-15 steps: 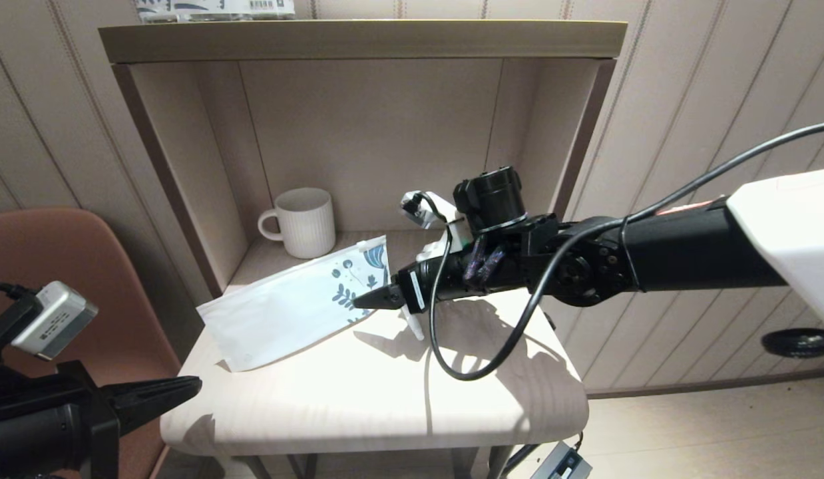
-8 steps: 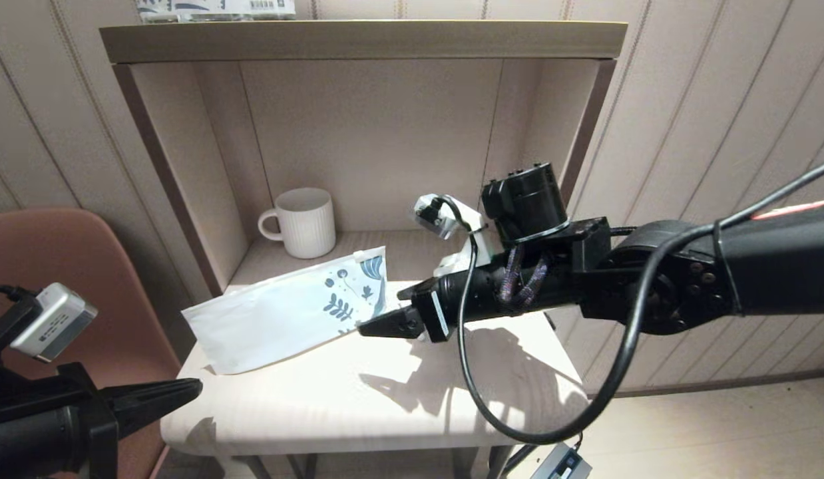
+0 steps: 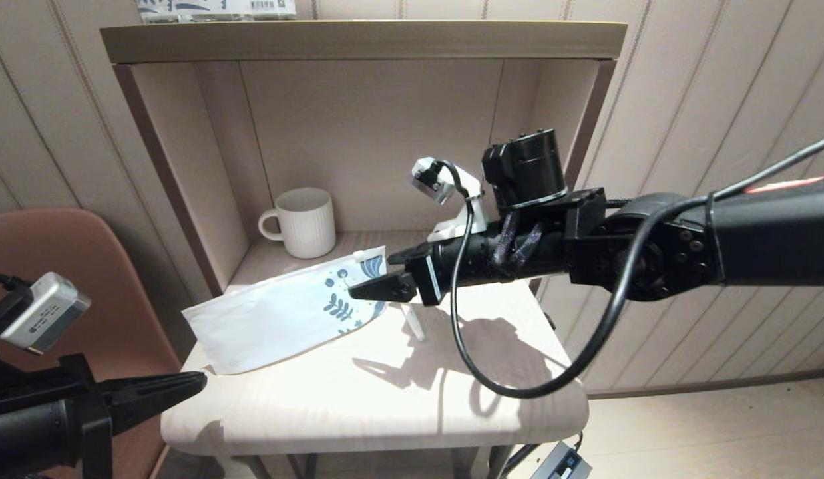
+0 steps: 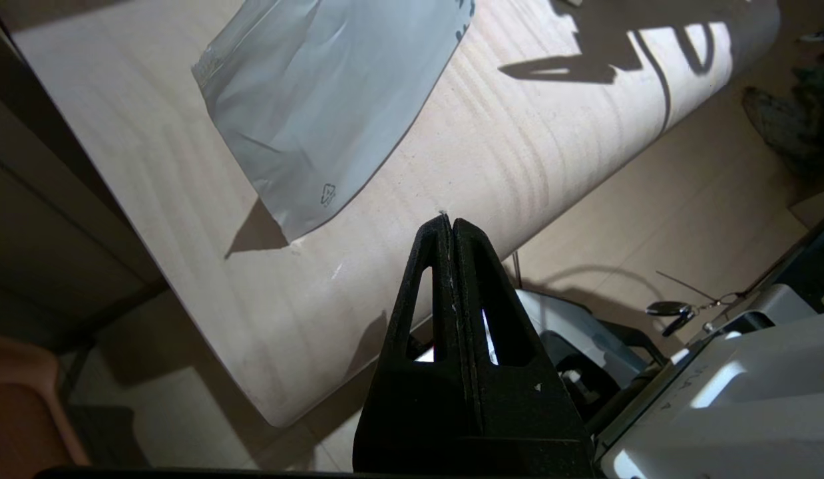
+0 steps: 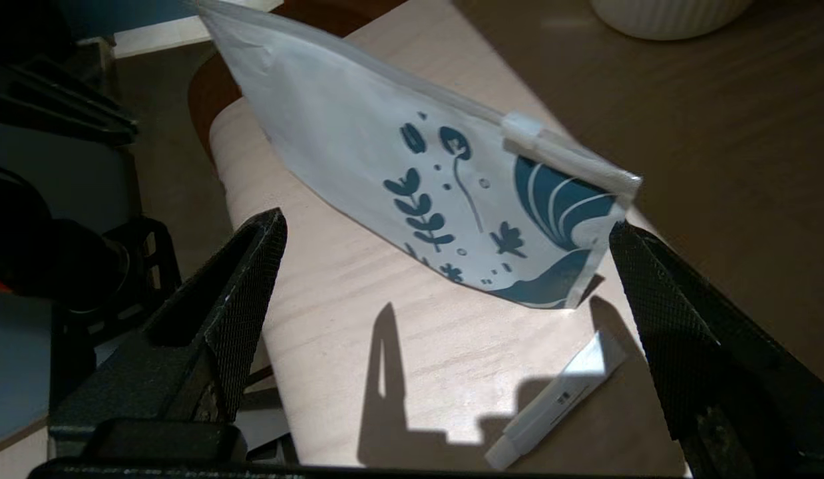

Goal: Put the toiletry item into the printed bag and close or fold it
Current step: Pick up the storage bag

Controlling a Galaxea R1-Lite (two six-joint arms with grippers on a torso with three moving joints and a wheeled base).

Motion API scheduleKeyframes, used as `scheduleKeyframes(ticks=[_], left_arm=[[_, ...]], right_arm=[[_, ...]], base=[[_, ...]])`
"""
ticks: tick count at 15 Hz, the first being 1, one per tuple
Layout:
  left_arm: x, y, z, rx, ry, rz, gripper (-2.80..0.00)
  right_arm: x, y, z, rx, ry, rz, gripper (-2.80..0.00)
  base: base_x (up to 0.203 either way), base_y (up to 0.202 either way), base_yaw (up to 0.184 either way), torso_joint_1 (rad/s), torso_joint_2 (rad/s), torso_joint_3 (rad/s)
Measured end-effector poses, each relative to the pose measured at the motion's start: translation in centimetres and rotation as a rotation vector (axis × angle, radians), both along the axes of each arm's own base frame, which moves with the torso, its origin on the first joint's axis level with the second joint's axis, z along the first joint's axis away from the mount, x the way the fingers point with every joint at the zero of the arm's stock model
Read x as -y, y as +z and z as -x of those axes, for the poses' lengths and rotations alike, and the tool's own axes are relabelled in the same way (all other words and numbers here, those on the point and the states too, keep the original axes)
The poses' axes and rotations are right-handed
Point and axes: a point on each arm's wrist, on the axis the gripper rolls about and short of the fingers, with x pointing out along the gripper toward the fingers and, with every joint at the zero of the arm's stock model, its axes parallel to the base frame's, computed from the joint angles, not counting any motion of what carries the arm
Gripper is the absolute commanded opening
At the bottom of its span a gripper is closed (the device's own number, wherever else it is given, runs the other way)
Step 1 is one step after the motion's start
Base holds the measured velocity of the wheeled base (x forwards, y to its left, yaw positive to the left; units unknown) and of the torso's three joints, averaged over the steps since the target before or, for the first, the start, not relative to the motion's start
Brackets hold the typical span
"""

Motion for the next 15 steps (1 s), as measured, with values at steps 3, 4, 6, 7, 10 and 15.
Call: scheduleKeyframes(ticks=[3, 4, 6, 7, 10, 15], left_arm=[[0.0, 0.0, 0.0, 0.003, 0.001, -0.001, -2.80], [0.0, -0.1, 0.0, -0.001, 0.001, -0.003, -2.80], [0.0, -0.2, -0.1, -0.007, 0.000, -0.003, -2.80], [0.0, -0.2, -0.1, -0.010, 0.000, -0.004, -2.80], [0.0, -0.2, -0.2, -0.014, 0.001, -0.004, -2.80], [0.0, -0.2, -0.3, -0.017, 0.002, -0.005, -2.80]], right_arm=[[-0.6, -0.8, -1.5, 0.006, 0.000, 0.022, 0.00], [-0.7, -0.9, -1.8, 0.007, -0.003, 0.022, 0.00], [-0.9, -1.3, -2.6, 0.005, -0.009, 0.023, 0.00], [-1.1, -1.6, -3.1, 0.003, -0.012, 0.024, 0.00], [-1.7, -2.8, -3.5, -0.015, -0.001, 0.038, 0.00], [-1.2, -4.1, -2.0, -0.063, 0.050, 0.066, 0.00]], base=[[0.000, 0.000, 0.000, 0.000, 0.00, 0.000], [0.000, 0.000, 0.000, 0.000, 0.00, 0.000], [0.000, 0.000, 0.000, 0.000, 0.00, 0.000], [0.000, 0.000, 0.000, 0.000, 0.00, 0.000], [0.000, 0.000, 0.000, 0.000, 0.00, 0.000], [0.000, 0.000, 0.000, 0.000, 0.00, 0.000]])
